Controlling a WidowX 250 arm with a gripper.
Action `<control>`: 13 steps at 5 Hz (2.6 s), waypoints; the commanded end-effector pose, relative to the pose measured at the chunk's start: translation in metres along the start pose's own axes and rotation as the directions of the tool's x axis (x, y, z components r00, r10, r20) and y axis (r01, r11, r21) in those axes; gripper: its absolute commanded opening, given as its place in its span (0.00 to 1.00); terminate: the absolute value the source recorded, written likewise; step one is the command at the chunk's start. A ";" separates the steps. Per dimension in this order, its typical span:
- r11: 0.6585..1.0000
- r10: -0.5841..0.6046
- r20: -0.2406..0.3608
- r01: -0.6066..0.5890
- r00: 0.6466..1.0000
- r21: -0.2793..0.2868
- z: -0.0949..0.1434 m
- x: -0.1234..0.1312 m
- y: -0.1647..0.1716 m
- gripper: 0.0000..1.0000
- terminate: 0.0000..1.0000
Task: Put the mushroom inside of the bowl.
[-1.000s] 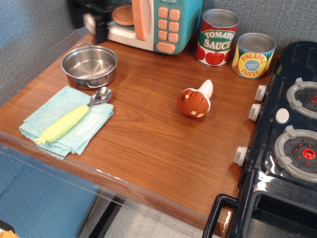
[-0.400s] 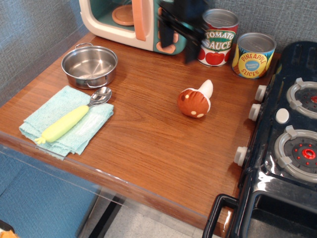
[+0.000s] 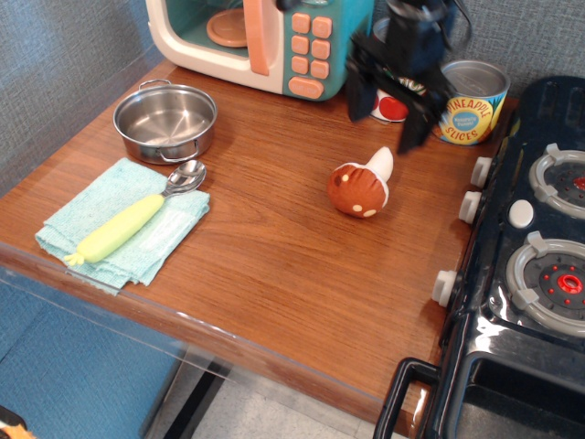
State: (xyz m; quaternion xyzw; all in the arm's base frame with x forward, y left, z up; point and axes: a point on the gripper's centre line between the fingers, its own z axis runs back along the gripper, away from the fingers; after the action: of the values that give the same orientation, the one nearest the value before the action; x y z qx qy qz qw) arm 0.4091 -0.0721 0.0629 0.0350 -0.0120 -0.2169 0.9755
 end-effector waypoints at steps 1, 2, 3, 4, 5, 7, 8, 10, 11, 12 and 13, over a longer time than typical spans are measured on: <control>0.999 0.033 -0.008 -0.033 0.999 0.016 0.002 0.008 -0.004 1.00 0.00; 0.998 0.055 -0.047 -0.055 0.997 0.014 -0.006 0.004 -0.003 1.00 0.00; 0.997 0.079 -0.069 -0.078 0.994 0.028 -0.012 -0.001 0.001 1.00 0.00; 0.993 0.096 -0.062 -0.092 0.993 0.071 -0.013 -0.006 0.004 0.00 0.00; 0.991 0.066 -0.065 -0.058 0.996 0.117 -0.013 -0.007 0.011 0.00 0.00; 0.971 0.011 0.043 -0.021 0.999 0.239 0.050 -0.024 0.058 0.00 0.00; 0.954 0.140 0.117 -0.166 0.983 0.248 0.085 -0.059 0.101 0.00 0.00; 0.920 0.332 0.093 -0.344 0.939 0.188 0.078 -0.115 0.180 0.00 0.00; 0.911 0.361 0.078 -0.370 0.929 0.184 0.074 -0.118 0.188 0.00 0.00; 0.894 0.396 0.091 -0.406 0.914 0.190 0.072 -0.124 0.198 0.00 0.00; 0.891 0.412 0.085 -0.420 0.907 0.172 0.068 -0.125 0.200 1.00 0.00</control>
State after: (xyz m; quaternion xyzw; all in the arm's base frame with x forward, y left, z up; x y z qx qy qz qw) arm 0.3857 0.1562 0.1192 0.1067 -0.0323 -0.0088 0.9937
